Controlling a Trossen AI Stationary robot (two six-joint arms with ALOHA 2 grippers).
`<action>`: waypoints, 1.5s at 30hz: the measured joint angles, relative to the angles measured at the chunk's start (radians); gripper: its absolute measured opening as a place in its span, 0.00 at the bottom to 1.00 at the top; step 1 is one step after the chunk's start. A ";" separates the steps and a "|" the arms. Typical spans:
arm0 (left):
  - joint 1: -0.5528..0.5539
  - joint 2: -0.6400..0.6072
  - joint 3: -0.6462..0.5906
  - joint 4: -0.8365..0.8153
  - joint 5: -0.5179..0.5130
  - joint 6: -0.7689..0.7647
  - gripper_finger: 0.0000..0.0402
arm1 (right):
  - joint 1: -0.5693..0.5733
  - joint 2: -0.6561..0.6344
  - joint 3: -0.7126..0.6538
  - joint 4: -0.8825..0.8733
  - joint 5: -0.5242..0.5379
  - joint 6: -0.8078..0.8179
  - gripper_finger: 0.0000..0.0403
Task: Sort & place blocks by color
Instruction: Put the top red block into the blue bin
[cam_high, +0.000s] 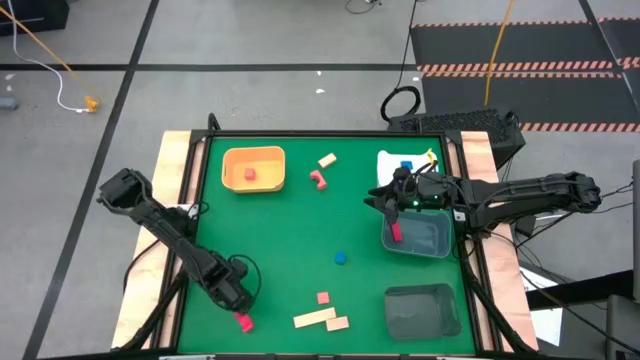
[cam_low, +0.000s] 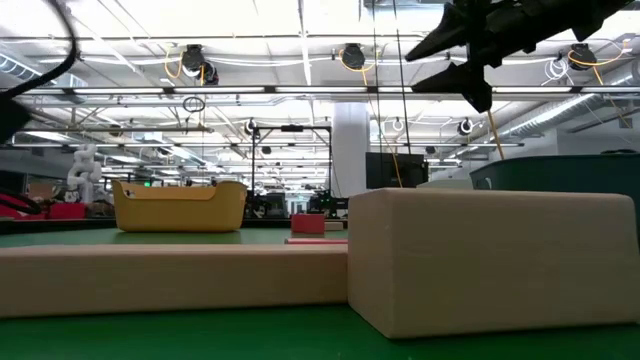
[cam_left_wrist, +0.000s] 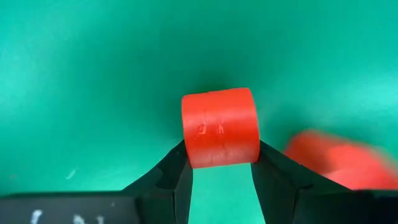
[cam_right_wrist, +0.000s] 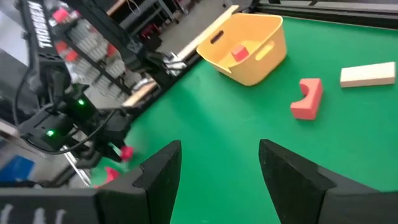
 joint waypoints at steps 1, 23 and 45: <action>0.009 -0.019 0.000 0.007 -0.045 -0.006 0.33 | 0.000 0.000 0.000 0.008 0.000 0.016 0.51; 0.472 -0.119 0.000 0.912 -0.399 0.677 0.33 | 0.150 0.102 0.000 0.255 -0.083 -0.337 0.51; 0.648 -0.066 0.001 1.176 0.170 0.803 0.33 | 0.118 0.348 0.029 0.723 -0.235 -0.545 0.51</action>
